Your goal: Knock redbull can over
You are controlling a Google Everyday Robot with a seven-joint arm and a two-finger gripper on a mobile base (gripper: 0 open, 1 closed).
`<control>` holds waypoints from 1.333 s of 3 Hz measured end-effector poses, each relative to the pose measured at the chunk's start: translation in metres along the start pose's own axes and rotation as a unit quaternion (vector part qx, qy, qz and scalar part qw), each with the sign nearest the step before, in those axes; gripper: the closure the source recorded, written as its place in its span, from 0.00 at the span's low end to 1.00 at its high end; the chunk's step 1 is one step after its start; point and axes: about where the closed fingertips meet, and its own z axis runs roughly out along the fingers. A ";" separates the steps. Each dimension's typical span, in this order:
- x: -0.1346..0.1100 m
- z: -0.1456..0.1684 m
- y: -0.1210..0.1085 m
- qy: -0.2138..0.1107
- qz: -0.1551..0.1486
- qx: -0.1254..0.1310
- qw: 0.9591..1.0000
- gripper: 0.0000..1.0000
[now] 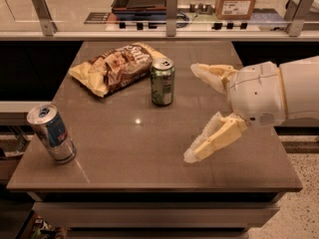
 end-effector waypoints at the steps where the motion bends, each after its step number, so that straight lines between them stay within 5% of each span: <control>1: -0.002 0.010 0.003 -0.016 0.003 -0.012 1.000 0.00; 2: -0.006 0.035 0.011 -0.043 0.011 -0.024 0.999 0.00; 4: -0.028 0.077 0.024 -0.084 0.029 -0.010 0.996 0.00</control>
Offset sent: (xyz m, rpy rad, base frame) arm -0.0007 0.0591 -0.0295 0.1560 0.0597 0.0740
